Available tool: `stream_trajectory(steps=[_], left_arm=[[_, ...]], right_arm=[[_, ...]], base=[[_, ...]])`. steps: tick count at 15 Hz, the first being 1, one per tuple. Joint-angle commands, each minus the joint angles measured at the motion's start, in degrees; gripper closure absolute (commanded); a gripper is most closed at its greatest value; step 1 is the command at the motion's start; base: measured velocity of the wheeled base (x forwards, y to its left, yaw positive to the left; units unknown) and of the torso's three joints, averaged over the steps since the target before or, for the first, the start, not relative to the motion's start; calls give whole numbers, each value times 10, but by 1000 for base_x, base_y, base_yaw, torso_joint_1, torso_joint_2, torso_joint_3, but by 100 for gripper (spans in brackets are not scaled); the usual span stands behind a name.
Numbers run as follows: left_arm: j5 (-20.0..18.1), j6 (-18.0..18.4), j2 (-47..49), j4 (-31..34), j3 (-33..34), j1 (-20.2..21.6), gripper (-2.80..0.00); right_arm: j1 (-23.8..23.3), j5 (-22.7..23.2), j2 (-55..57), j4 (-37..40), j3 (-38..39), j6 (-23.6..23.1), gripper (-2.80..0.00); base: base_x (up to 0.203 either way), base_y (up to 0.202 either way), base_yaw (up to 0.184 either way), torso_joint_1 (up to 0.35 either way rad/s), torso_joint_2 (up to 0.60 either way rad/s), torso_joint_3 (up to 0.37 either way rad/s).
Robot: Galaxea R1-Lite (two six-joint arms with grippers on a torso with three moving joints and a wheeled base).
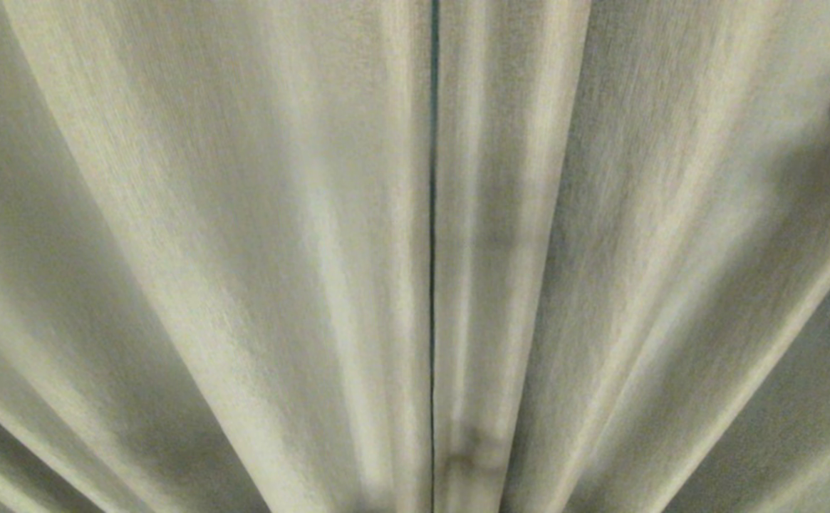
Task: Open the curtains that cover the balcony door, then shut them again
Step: Pull the outer curtains open on both sides
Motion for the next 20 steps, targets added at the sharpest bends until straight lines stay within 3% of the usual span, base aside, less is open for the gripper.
stream_trajectory(steps=[1, 7, 20], left_arm=[[0, 0, 1, 0, 0, 0, 0], [0, 0, 1, 0, 0, 0, 0], [0, 0, 0, 0, 0, 0, 0]], right_arm=[[0, 0, -4, -2, 1, -1, 0], [-11, -1, -3, -2, -5, -2, 0], [-266, -1, -12, 2, -49, 0, 0]], base=[[0, 0, 0, 0, 0, 0], [0, 0, 0, 0, 0, 0], [0, 0, 0, 0, 0, 0]])
